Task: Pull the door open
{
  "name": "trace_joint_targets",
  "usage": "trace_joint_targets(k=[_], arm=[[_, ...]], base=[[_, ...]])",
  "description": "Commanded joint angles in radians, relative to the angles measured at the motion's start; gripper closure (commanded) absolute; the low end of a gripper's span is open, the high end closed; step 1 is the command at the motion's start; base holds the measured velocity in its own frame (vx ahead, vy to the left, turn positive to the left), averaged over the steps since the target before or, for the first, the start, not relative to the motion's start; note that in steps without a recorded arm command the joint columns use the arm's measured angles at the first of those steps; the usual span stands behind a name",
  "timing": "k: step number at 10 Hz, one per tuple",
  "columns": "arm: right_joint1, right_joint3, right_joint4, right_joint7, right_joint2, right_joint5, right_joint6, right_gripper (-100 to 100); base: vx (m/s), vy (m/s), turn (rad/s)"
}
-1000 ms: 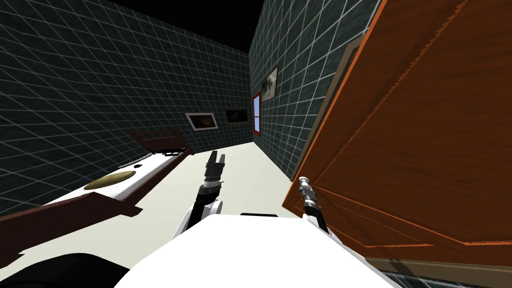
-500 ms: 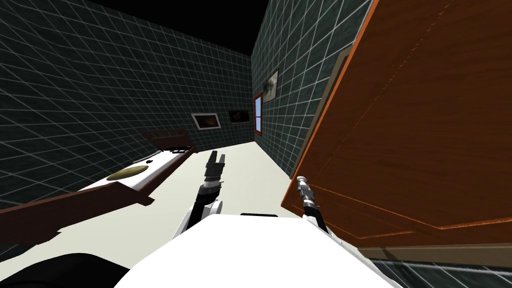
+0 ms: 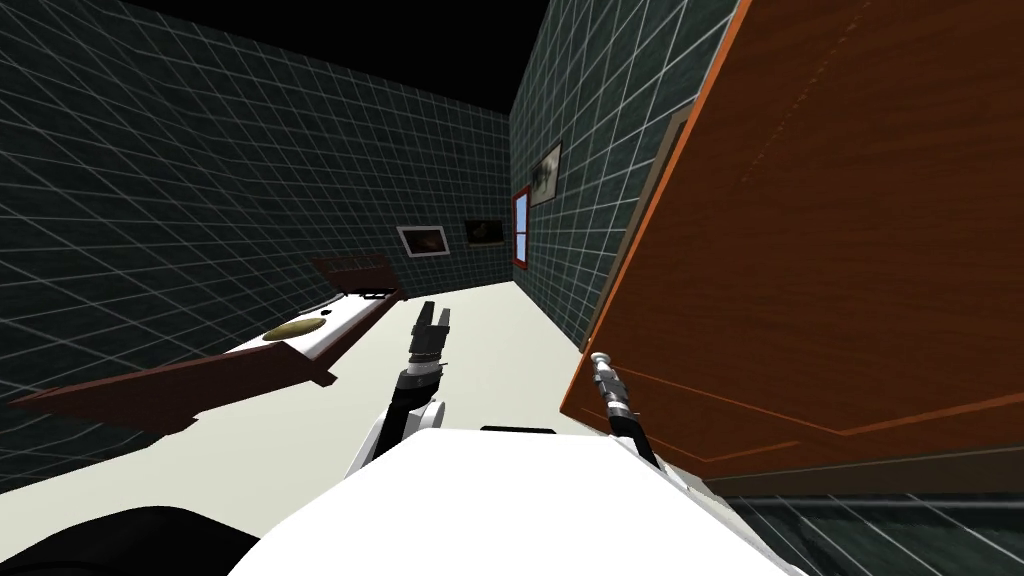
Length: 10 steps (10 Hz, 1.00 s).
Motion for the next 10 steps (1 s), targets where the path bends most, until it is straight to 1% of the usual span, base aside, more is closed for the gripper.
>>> trace_joint_targets(k=[1,3,4,5,7,10], arm=[[0.011,0.017,-0.013,-0.014,-0.008,0.008,-0.004,100],[0.02,0.037,-0.021,-0.032,-0.02,0.018,-0.009,100],[0.016,0.031,-0.016,-0.025,-0.017,0.015,-0.007,100],[0.061,0.068,-0.032,-0.06,-0.045,0.039,-0.049,100],[0.1,0.099,-0.047,-0.091,-0.072,0.059,-0.09,100],[0.168,0.153,-0.072,-0.143,-0.118,0.095,-0.159,100]], base=[[-0.189,-0.013,0.06],[-0.195,-0.015,0.057],[-0.082,-0.005,0.018],[-0.034,0.016,-0.074],[-0.036,0.012,-0.097],[-0.032,0.003,-0.071]])
